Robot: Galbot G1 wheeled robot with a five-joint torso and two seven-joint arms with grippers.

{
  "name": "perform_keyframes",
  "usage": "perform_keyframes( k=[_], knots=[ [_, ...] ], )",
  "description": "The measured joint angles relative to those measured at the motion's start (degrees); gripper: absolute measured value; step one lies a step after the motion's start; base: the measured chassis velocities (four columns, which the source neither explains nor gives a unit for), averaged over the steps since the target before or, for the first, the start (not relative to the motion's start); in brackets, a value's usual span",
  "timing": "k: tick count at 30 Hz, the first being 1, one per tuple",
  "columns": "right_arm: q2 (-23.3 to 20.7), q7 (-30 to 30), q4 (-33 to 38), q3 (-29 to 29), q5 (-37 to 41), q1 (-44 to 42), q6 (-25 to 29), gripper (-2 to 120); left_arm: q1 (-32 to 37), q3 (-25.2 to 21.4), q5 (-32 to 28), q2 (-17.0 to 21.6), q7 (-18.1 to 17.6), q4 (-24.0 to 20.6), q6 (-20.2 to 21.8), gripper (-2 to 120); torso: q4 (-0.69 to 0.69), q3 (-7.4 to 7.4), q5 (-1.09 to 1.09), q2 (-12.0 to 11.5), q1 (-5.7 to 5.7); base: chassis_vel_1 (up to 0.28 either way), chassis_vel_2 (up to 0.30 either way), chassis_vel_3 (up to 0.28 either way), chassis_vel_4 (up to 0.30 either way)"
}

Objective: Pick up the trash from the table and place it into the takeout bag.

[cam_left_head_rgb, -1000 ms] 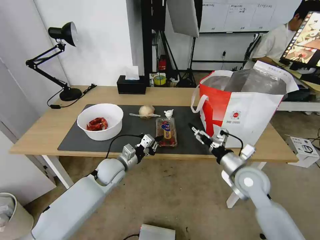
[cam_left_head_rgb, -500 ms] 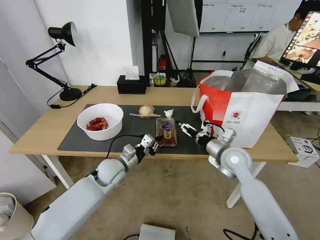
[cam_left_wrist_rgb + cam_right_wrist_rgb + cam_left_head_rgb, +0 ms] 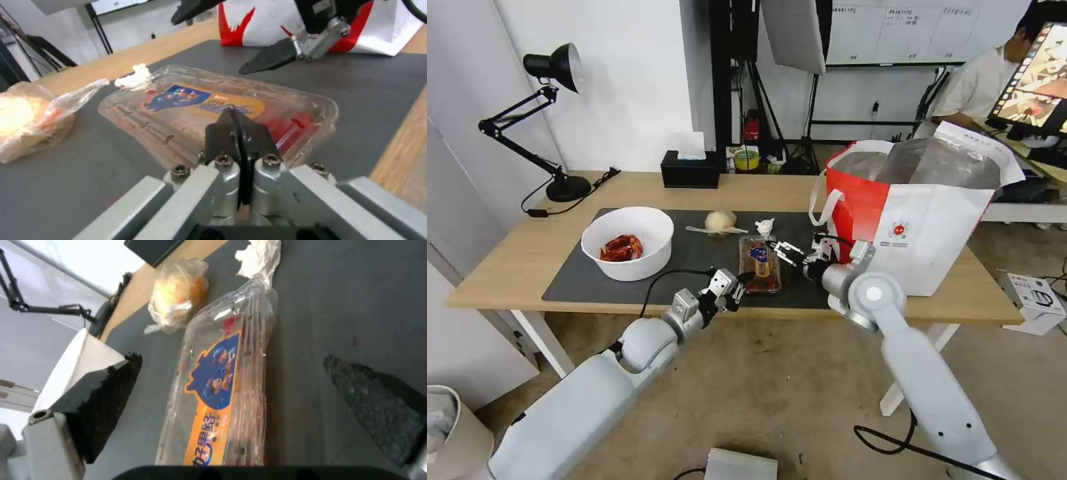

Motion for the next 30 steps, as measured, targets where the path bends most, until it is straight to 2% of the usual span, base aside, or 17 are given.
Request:
perform_keyframes(
  k=[15, 30],
  knots=[
    [2.37, 0.73, -4.41, -2.28, 0.32, 4.03, -2.53, 100, 0.06, -0.12, -0.14, 0.25, -0.11, 0.29, -0.60, 0, 0.00, 0.00, 0.00, 0.00, 0.00, 0.000, 0.000, 0.000, 0.000],
    [2.50, 2.33, -5.51, -3.58, 1.18, 5.02, -4.36, 100, 0.26, -0.27, -0.33, 0.05, -0.61, 0.18, -1.01, 0, 0.00, 0.00, 0.00, 0.00, 0.00, 0.000, 0.000, 0.000, 0.000]
  ],
)
